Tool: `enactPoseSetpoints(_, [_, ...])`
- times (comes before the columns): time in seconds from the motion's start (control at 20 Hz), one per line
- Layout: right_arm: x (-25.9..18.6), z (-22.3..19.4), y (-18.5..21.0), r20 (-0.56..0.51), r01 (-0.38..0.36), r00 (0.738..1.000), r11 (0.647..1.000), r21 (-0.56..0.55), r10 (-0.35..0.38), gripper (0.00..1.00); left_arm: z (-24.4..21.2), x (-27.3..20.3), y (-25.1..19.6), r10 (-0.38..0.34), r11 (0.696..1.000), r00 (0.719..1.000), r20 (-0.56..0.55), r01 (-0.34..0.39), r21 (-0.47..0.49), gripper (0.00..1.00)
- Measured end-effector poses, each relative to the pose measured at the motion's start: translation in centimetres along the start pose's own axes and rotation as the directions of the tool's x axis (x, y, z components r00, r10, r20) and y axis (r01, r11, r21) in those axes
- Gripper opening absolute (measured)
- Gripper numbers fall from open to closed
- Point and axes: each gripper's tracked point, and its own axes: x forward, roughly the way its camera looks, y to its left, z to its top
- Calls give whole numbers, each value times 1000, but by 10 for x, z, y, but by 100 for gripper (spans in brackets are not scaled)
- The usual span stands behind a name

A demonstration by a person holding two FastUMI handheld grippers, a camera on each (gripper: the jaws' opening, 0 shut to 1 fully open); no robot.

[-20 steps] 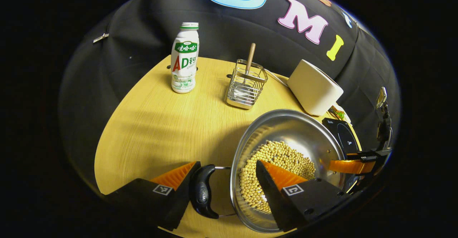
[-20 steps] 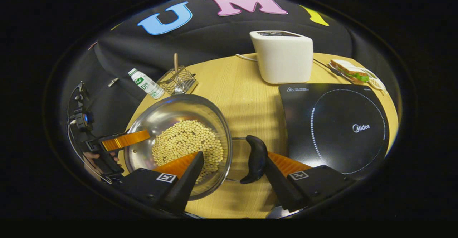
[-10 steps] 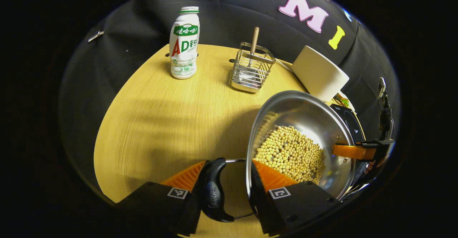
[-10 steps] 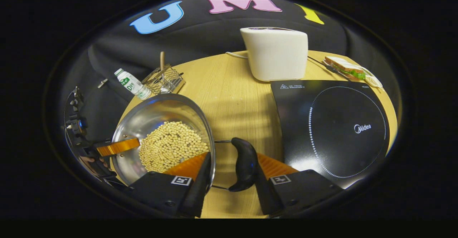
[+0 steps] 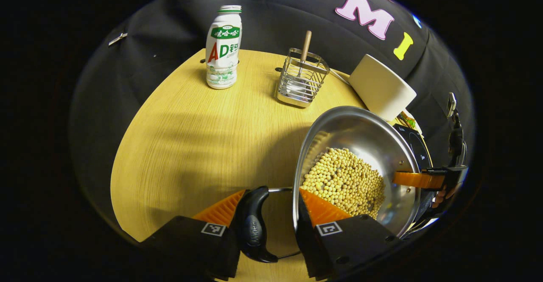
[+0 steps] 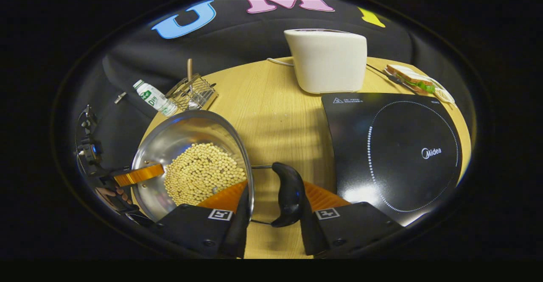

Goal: First push the handle of the pot to place it horizontally, then grasp the pot with both hands and set it on the induction cooktop.

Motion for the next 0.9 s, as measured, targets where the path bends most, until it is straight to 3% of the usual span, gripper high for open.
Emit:
enactPoseSetpoints(0.5, [-29,2,-7,-11,8,1000,1000,-15,-8,55,1,-24,-19,27,1000,1000,-5,-27,11,61])
enactPoseSetpoints(0.6, [-43,11,-11,0,2,1000,1000,-12,-2,51,10,-36,-30,33,999,999,6,-33,22,61])
enactPoseSetpoints(0.8, [-74,28,-34,22,0,1000,1000,1,0,55,25,-52,-68,30,998,999,18,-31,52,61])
enactPoseSetpoints(0.85, [-81,31,-44,24,1,1000,1000,4,-1,51,26,-53,-80,28,998,999,18,-29,55,61])
enactPoseSetpoints(0.9, [-87,32,-55,25,2,1000,1000,2,-2,55,28,-54,-93,26,998,1000,16,-27,59,61])
